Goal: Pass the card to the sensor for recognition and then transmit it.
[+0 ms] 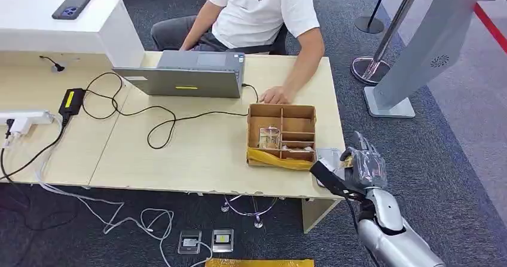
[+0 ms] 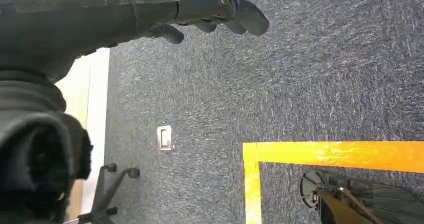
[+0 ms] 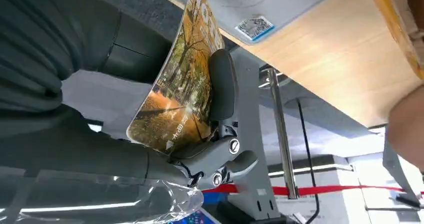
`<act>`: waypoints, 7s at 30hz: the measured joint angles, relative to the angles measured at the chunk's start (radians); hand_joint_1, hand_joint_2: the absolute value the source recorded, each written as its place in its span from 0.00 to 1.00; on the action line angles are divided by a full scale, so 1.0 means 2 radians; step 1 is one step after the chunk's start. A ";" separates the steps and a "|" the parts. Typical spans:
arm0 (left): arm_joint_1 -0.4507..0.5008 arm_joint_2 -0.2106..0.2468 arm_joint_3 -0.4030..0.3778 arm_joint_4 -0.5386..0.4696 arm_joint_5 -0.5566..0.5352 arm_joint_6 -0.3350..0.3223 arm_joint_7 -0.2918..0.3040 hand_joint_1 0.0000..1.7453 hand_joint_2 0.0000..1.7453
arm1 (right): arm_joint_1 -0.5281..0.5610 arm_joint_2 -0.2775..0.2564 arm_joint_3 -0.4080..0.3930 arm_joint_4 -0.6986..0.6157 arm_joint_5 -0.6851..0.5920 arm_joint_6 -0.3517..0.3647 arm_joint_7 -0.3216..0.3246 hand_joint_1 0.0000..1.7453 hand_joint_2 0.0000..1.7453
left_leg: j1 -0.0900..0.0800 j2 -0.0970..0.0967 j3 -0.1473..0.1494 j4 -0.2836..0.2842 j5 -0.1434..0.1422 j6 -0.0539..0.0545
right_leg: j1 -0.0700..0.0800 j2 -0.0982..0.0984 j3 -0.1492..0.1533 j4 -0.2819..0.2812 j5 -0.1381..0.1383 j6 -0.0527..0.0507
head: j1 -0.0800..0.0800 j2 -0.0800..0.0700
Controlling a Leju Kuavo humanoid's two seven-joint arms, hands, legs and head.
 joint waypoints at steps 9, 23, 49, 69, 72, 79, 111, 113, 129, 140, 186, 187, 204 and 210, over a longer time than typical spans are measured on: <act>0.000 -0.001 0.000 0.000 0.001 -0.001 0.000 0.00 0.00 | -0.004 0.007 0.000 0.000 0.004 0.031 -0.002 1.00 1.00 | 0.000 0.000 0.000 0.000 0.000 0.000 | 0.000 0.000 0.000 0.000 0.000 0.000 | 0.000 0.000; 0.000 -0.001 0.000 0.000 0.001 -0.003 0.000 0.00 0.00 | -0.004 0.020 0.008 0.009 -0.012 0.074 -0.001 1.00 1.00 | 0.000 0.000 0.000 0.000 0.000 0.000 | 0.000 0.000 0.000 0.000 0.000 0.000 | 0.000 0.000; 0.000 -0.001 0.000 0.000 0.002 -0.004 0.000 0.00 0.00 | -0.031 0.035 0.012 0.025 0.011 0.064 0.003 1.00 1.00 | 0.000 0.001 0.001 0.000 0.000 0.000 | 0.000 0.000 0.001 0.000 0.000 0.000 | 0.000 0.000; -0.001 -0.001 -0.003 0.000 -0.022 0.001 -0.008 0.00 0.00 | -0.244 0.028 0.021 -0.034 0.085 0.147 0.031 1.00 1.00 | 0.000 0.001 0.001 0.000 0.000 0.000 | 0.000 0.001 0.000 0.000 0.001 0.000 | 0.000 0.000; -0.003 -0.001 -0.009 0.000 -0.028 -0.001 -0.009 0.00 0.00 | -0.260 0.041 0.032 -0.031 0.075 0.157 0.022 1.00 1.00 | 0.000 0.001 0.000 0.000 0.000 0.000 | 0.000 0.001 0.000 0.000 0.001 0.000 | 0.000 0.000; -0.010 0.000 -0.014 0.000 -0.039 -0.006 -0.007 0.00 0.00 | -0.284 0.076 0.062 0.013 0.065 0.162 0.006 1.00 1.00 | 0.000 0.001 0.000 0.000 0.000 0.000 | 0.000 0.001 0.000 0.000 0.001 0.000 | 0.000 0.000; -0.017 0.007 -0.027 0.000 -0.058 -0.022 0.010 0.00 0.00 | -0.311 0.150 0.132 0.177 0.050 0.120 -0.012 0.00 0.00 | 0.000 0.001 0.000 0.000 0.000 0.000 | 0.001 0.001 0.000 0.000 0.001 0.000 | 0.000 0.000; -0.017 0.007 -0.027 0.000 -0.058 -0.022 0.010 0.00 0.00 | -0.311 0.150 0.133 0.184 0.047 0.114 -0.013 0.00 0.00 | 0.000 0.001 0.000 0.000 0.000 0.000 | 0.001 0.001 0.000 0.000 0.001 0.000 | 0.000 0.000; -0.014 0.007 -0.027 0.000 -0.060 -0.016 0.011 0.00 0.00 | -0.265 0.128 0.094 0.099 -0.002 -0.051 -0.023 0.00 0.00 | 0.000 0.002 0.001 0.000 0.000 0.000 | 0.001 0.002 0.000 0.000 0.001 0.000 | 0.000 0.000; -0.008 0.007 -0.025 0.000 -0.056 -0.015 0.008 0.00 0.00 | -0.171 0.105 0.065 -0.058 -0.026 -0.013 -0.077 0.00 1.00 | 0.001 0.002 0.001 0.000 0.000 -0.001 | 0.001 0.002 0.000 0.000 0.000 0.000 | 0.000 0.000; -0.002 0.007 -0.021 0.000 -0.037 -0.009 0.000 0.00 0.00 | -0.058 0.079 0.097 -0.059 0.093 0.100 -0.015 0.00 1.00 | 0.001 0.002 0.001 0.000 0.000 0.000 | 0.001 0.002 0.000 0.000 0.000 0.000 | 0.000 0.000; -0.002 0.007 -0.021 0.000 -0.037 -0.009 0.000 0.00 0.00 | -0.061 0.082 0.098 -0.051 0.092 0.099 -0.013 0.00 1.00 | 0.001 0.002 0.001 0.000 0.000 0.000 | 0.001 0.002 0.000 0.000 0.000 0.000 | 0.000 0.000; -0.002 0.007 -0.012 0.000 -0.030 -0.009 0.000 0.00 0.00 | -0.085 0.107 0.100 0.027 0.076 0.080 -0.018 0.00 1.00 | 0.001 0.002 0.001 0.000 0.000 0.000 | 0.001 0.002 0.000 0.000 0.000 0.000 | 0.000 0.000; -0.002 0.007 -0.010 0.000 -0.030 -0.009 0.000 0.00 0.00 | -0.086 0.108 0.100 0.038 0.071 0.077 -0.012 0.00 1.00 | 0.001 0.002 0.001 0.000 0.000 0.000 | 0.001 0.002 0.000 0.000 0.000 0.000 | 0.000 0.000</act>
